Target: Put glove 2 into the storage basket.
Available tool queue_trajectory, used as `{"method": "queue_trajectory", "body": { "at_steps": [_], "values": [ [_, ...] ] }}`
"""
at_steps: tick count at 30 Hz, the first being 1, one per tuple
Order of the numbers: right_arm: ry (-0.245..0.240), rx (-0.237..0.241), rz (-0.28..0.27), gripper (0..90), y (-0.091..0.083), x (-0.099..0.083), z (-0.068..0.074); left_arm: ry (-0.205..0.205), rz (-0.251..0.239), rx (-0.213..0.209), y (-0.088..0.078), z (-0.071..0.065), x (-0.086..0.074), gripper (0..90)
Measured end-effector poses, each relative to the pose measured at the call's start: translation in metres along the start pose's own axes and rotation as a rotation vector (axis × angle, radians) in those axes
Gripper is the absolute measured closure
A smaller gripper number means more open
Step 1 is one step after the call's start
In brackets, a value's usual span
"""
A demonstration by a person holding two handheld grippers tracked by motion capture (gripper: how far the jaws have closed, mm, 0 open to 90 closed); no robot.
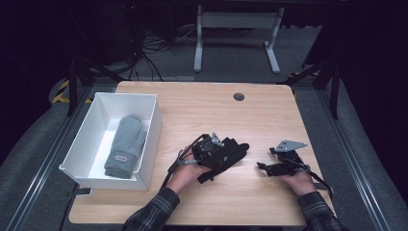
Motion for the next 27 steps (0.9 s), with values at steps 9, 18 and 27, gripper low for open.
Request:
{"method": "queue_trajectory", "body": {
  "at_steps": [9, 18, 27],
  "values": [
    [0.0, 0.0, 0.0, 16.1, 0.0, 0.0, 0.0, -0.028, 0.006, -0.047, -0.002, -0.006, 0.001, 65.2],
    [0.004, -0.001, -0.001, 16.0, 0.0, 0.0, 0.0, -0.091, 0.003, -0.078, -0.016, -0.007, 0.007, 65.6],
    [0.004, -0.002, -0.001, 16.1, 0.0, 0.0, 0.0, -0.152, -0.029, -0.066, -0.057, -0.004, 0.026, 65.4]
  ]
}}
Point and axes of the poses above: each handheld gripper's, and its own axes: y roughly forward along the jaws, x roughly out of its top, z roughly to its left, the point moved 7 cm from there along y, roughly forward along the jaws, and after that the axes turned 4 degrees about -z, right-handed, at the moved point
